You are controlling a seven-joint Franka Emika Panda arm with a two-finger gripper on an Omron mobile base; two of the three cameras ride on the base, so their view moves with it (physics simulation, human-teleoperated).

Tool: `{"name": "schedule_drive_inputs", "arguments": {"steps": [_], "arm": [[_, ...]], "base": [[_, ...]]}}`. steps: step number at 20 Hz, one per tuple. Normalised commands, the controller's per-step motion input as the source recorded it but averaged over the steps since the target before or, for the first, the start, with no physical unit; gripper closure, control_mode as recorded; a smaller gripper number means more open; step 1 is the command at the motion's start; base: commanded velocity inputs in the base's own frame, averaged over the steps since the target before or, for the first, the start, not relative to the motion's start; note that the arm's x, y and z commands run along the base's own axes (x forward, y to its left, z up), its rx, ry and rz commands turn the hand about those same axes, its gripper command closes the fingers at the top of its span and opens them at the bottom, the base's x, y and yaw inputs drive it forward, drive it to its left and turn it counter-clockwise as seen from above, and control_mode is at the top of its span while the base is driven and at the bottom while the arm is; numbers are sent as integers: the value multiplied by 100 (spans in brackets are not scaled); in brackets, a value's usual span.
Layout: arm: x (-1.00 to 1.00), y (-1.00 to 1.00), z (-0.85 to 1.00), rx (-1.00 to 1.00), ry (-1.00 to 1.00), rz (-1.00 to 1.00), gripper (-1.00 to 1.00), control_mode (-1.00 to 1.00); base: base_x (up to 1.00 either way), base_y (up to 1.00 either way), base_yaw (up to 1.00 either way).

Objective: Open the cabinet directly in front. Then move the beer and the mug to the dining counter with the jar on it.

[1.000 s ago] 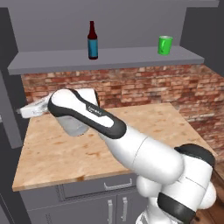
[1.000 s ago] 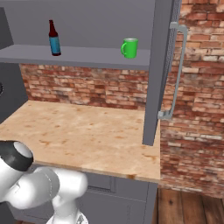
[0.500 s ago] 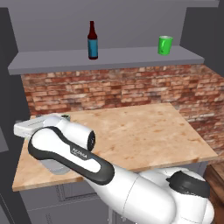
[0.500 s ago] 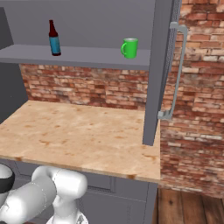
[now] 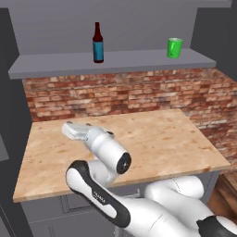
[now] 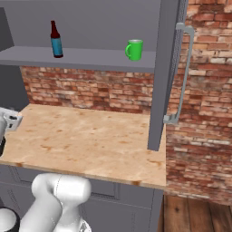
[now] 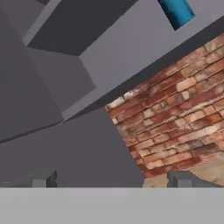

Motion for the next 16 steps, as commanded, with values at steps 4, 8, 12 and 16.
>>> {"name": "schedule_drive_inputs", "arguments": {"steps": [4,8,12,16], "arm": [[-13,-47,94,0,84,-40,-100,-100],[-9,-18,49,0,66,-27,-100,-100],[-6,0,50,3,32,-10,-100,-100],[-85,0,3,-16,49,-8,-100,-100]], "base": [[0,0,0],[0,0,0],[0,0,0],[0,0,0]]}}
